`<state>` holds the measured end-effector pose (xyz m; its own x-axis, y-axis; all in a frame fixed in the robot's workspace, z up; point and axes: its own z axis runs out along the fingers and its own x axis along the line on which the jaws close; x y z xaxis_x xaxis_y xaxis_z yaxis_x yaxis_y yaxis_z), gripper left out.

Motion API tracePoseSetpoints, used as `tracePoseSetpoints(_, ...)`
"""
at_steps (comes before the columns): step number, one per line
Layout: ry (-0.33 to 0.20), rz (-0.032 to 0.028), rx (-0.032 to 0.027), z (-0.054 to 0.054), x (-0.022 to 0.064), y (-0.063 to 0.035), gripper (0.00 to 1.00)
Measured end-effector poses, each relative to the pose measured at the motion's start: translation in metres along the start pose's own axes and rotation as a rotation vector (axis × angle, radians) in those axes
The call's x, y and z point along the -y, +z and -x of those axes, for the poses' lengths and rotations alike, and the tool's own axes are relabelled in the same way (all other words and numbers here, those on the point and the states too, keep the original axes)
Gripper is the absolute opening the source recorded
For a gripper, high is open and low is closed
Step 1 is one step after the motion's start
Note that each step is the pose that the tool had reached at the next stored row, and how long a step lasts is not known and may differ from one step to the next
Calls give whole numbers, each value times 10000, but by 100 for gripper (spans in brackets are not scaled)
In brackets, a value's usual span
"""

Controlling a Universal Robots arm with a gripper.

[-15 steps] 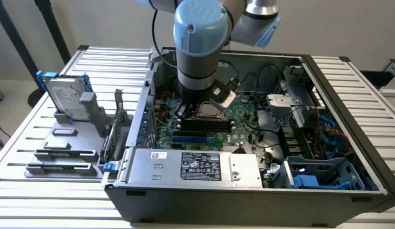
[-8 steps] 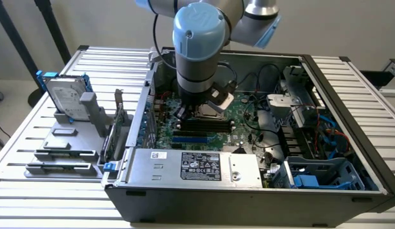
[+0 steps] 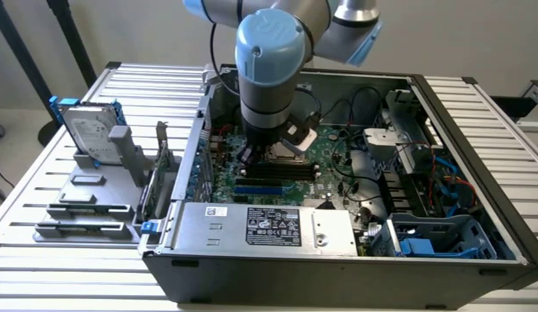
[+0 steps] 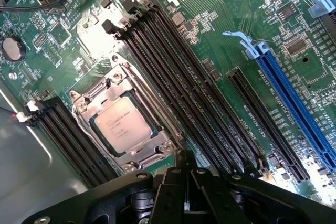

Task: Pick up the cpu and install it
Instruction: 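Install the first cpu locking lever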

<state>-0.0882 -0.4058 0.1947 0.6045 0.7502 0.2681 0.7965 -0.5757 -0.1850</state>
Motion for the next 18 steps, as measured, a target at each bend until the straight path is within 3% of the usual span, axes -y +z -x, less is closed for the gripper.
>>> tracePoseSetpoints(5, 5, 68, 86, 0, 1, 24, 11)
tracePoseSetpoints(11, 28, 205, 275, -12, 9, -13, 11)
tracePoseSetpoints(15, 29, 217, 292, -72, 54, -72, 11)
tracePoseSetpoints(18, 28, 245, 327, -170, 131, -58, 11)
